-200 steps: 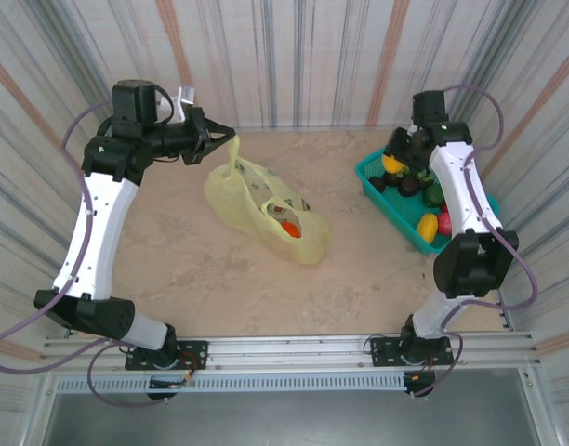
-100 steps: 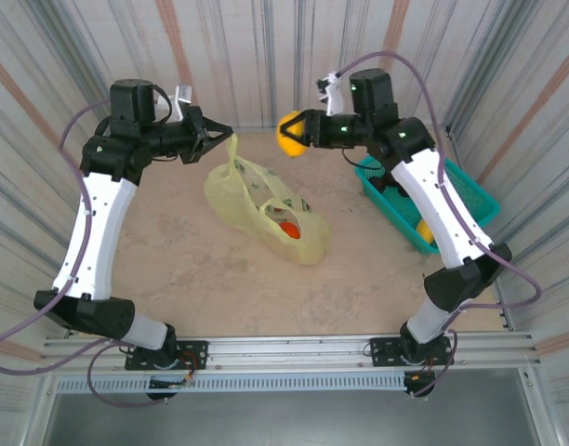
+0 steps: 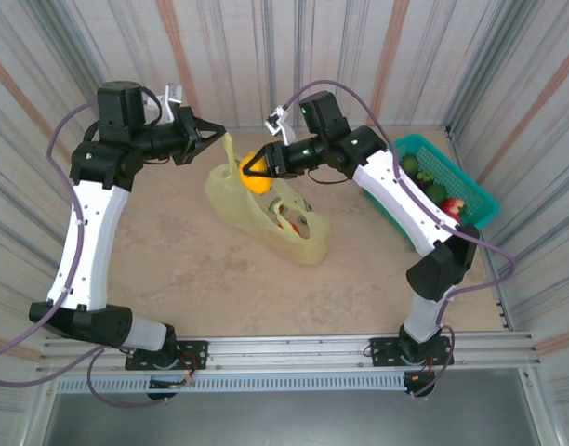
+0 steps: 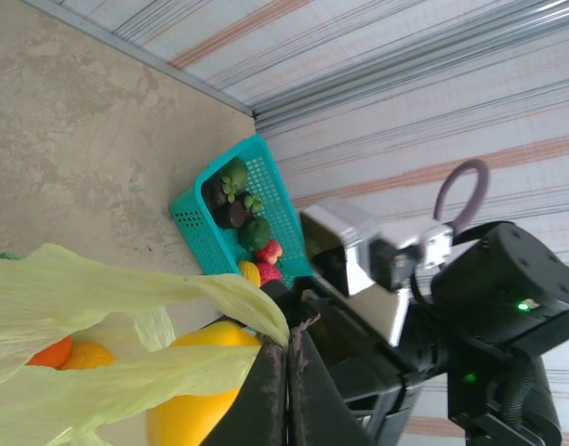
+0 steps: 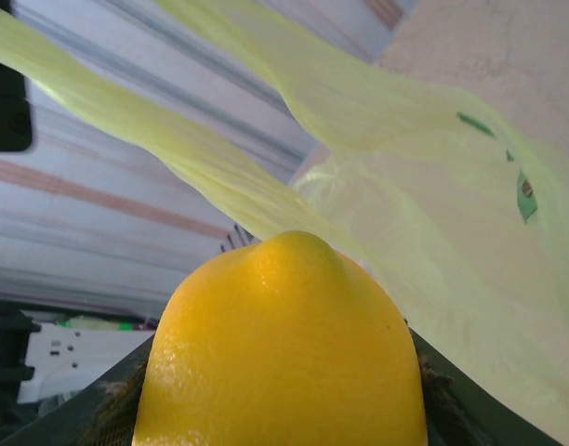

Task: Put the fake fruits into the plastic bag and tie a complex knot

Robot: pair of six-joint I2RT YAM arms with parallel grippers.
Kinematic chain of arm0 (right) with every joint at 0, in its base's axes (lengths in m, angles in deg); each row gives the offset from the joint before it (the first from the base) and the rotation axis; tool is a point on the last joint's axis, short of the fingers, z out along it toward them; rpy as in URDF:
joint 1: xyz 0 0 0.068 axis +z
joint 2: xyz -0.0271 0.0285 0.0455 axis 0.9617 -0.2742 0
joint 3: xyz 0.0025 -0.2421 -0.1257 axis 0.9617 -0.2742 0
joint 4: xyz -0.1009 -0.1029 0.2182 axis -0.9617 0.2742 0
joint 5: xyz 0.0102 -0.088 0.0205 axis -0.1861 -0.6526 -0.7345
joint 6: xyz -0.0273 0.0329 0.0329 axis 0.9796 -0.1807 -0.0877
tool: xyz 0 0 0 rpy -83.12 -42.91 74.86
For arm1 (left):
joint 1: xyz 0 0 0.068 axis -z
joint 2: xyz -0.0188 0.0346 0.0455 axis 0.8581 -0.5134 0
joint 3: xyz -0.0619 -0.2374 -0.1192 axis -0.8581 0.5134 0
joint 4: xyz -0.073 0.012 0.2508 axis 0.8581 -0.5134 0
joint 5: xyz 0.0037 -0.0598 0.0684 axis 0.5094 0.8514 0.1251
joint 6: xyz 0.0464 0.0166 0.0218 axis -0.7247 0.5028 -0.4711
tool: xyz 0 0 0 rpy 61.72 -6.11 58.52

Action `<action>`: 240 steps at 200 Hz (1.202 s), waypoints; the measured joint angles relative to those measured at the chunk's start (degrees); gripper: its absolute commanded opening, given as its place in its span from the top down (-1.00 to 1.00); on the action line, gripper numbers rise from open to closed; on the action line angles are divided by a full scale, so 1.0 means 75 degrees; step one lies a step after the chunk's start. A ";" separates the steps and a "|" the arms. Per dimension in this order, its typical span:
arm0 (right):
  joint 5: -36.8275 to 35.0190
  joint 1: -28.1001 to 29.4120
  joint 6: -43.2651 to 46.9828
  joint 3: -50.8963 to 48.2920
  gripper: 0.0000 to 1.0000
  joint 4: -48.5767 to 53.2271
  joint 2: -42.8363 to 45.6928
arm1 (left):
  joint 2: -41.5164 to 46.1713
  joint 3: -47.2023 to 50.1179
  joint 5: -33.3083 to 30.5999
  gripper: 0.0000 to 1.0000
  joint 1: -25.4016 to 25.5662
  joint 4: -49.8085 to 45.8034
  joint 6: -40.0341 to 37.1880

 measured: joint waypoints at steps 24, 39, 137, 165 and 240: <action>-0.0245 0.0087 0.0294 -0.0160 -0.04 0.0446 -0.0082 | 0.0082 0.0082 0.0003 1.00 0.0000 0.0009 0.0000; -0.0568 0.0079 0.0463 -0.0227 -0.03 0.0717 -0.0137 | 0.0111 0.0166 0.0003 1.00 0.0000 0.0006 0.0000; -0.3037 0.0111 0.0886 0.0460 -0.02 0.1728 -0.0749 | 0.0396 0.0536 0.0175 1.00 0.0000 0.0108 -0.0076; -0.3774 0.0600 0.1008 0.1597 -0.06 0.2087 -0.1641 | 0.0393 0.0539 0.0207 1.00 0.0000 0.0224 -0.0073; -0.4436 0.0758 0.1148 0.2116 -0.65 0.2535 -0.2259 | 0.0361 0.0539 0.0207 1.00 0.0000 0.0236 -0.0050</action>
